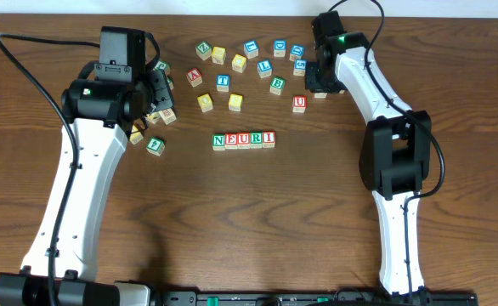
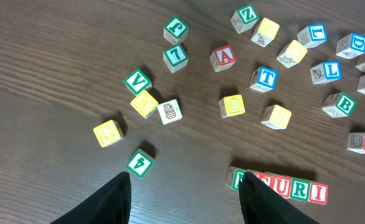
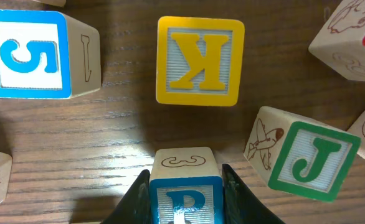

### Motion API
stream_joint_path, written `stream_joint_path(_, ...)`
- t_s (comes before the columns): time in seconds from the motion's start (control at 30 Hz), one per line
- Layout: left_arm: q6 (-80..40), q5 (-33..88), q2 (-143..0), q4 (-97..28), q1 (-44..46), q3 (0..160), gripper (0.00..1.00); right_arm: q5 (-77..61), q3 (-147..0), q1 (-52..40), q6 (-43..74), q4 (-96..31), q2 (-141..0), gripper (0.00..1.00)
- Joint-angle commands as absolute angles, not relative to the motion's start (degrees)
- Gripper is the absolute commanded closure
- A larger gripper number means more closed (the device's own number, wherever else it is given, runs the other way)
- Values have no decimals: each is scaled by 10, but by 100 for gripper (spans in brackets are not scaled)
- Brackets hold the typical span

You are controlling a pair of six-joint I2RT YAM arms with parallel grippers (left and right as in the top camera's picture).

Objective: Spell out NEURIPS
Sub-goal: 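Close the right gripper on the blue P block and lift it, then carry the P block to the right of the I block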

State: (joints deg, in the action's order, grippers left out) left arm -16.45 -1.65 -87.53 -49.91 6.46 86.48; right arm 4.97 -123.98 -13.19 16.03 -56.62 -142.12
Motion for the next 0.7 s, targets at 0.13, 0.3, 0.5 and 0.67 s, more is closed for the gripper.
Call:
stream_joint_path(0.13,-159,-18,-868,-501,62,868,45,37,-1237,-128,157,-590,-1367,78)
stream_joint_path(0.3,-159,-18,-868,-500,62,868,45,-16,-1237,-129,157,-620,-1317,78)
stream_joint_path(0.5,-159,-18,-868,-500,62,868,45,-56,-1237,-149,156,-697,-1291,78)
stream_joint_path(0.67,-159,-18,-868,-496,62,868,45,-55,-1234,-176,147,-761,-1304,75)
